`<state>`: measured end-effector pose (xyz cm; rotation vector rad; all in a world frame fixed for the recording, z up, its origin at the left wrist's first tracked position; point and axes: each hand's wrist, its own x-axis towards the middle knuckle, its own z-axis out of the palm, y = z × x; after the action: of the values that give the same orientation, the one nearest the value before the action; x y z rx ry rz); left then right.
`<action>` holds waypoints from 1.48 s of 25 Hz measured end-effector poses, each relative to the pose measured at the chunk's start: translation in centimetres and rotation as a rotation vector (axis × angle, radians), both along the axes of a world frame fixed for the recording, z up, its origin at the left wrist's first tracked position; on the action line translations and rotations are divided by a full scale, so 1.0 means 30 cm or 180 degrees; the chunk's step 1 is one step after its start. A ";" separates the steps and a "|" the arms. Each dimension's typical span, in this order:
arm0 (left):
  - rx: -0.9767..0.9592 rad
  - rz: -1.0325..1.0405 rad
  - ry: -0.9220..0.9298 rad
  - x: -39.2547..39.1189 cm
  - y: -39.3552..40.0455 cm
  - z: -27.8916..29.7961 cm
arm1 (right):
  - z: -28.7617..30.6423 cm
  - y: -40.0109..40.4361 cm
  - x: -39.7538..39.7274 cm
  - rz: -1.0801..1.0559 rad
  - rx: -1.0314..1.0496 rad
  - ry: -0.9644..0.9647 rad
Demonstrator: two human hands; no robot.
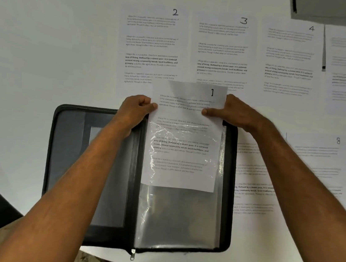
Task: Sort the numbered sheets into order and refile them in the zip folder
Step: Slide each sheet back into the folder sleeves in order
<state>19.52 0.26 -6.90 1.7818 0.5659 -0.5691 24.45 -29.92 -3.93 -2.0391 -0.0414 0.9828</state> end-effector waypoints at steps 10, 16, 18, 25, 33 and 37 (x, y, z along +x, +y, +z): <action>0.0206 -0.0489 0.0221 0.005 0.007 0.003 | -0.004 0.014 0.026 -0.0134 0.0092 -0.0418; 0.0157 -0.0002 0.0010 0.007 -0.002 -0.034 | 0.003 0.024 0.042 0.0607 -0.0224 -0.0135; 0.0270 -0.0005 -0.0018 0.004 -0.010 -0.042 | -0.002 0.027 0.047 0.0629 -0.0274 -0.0196; 0.0361 -0.0519 0.0171 0.008 0.017 -0.036 | -0.008 0.058 0.061 0.0713 -0.0153 -0.0533; -0.0073 -0.0539 -0.0292 -0.027 0.023 -0.018 | 0.003 0.081 0.059 0.1194 -0.0351 -0.0339; 0.0246 -0.0940 -0.0394 -0.039 0.025 -0.030 | 0.002 0.092 0.044 0.1432 -0.0479 -0.0418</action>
<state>18.34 1.02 -7.81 1.9747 0.2428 -0.6393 25.77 -27.16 -3.87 -2.2838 -0.5301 1.1469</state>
